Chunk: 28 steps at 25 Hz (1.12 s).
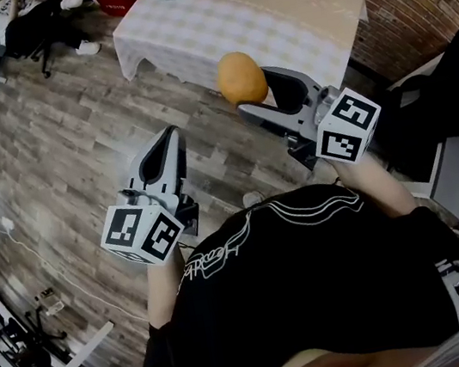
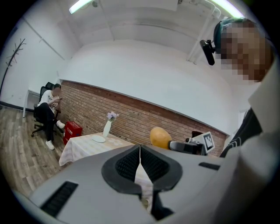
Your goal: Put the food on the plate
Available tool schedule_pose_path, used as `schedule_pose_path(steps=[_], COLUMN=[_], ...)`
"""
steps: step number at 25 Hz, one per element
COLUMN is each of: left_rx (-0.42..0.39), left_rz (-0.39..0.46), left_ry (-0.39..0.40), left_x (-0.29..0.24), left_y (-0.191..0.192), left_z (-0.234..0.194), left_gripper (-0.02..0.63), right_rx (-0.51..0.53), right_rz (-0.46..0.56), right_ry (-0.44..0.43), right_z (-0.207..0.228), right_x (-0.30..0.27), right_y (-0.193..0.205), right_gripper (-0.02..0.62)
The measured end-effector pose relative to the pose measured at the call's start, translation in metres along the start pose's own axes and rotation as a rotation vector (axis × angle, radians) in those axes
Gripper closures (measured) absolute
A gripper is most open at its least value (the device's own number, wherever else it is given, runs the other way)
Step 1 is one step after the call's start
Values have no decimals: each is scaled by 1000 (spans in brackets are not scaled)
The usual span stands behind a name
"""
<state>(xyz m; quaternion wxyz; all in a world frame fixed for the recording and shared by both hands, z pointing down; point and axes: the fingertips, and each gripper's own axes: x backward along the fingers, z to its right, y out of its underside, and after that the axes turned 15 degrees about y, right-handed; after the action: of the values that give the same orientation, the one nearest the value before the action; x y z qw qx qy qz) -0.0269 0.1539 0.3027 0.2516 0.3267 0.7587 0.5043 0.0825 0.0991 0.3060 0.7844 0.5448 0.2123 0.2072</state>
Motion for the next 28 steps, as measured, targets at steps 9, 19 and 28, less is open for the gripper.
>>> schedule_pose_path(steps=[9,19,28], left_rx=[-7,-15,-4], left_rz=[-2,-10,-34], left_ry=[10,62,129], left_x=[-15,-47,-98], left_y=[-7,-21,-52], left_z=[-20,-64,-139], left_gripper=[598,598,598], right_rx=[1,12,-2], right_rz=[19,37,39], right_ry=[14,52,130], right_z=[16,48,102], right_x=[-17,-57,-122], right_y=[-12,-22,-42], right_gripper=[318,318,318])
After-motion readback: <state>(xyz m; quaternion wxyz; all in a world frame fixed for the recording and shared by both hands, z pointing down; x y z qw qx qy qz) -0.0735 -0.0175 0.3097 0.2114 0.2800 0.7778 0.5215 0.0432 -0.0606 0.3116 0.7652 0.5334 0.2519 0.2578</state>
